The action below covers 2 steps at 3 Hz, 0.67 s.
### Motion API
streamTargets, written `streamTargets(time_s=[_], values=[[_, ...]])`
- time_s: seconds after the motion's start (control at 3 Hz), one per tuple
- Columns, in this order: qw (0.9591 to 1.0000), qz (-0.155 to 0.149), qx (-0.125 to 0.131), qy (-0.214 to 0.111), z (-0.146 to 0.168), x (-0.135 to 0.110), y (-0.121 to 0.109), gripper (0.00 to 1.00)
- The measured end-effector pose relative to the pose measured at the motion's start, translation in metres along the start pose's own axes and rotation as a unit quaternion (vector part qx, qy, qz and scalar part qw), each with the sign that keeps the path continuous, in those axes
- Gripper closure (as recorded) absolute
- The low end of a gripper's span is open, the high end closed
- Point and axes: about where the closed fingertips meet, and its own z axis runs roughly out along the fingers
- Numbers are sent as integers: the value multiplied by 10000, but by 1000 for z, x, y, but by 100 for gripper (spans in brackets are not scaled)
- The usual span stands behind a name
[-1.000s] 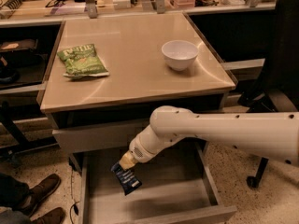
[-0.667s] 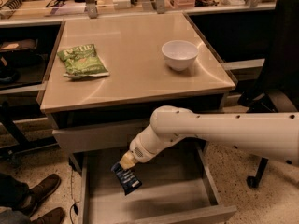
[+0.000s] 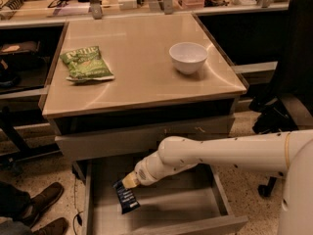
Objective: Place rxbar blueberry into middle drawer
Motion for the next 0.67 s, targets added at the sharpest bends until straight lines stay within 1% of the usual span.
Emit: streamTargets(time_s=[0.33, 0.67], values=[[9985, 506, 141, -128, 26, 13, -16, 100], [9982, 540, 178, -207, 27, 9, -18, 100]])
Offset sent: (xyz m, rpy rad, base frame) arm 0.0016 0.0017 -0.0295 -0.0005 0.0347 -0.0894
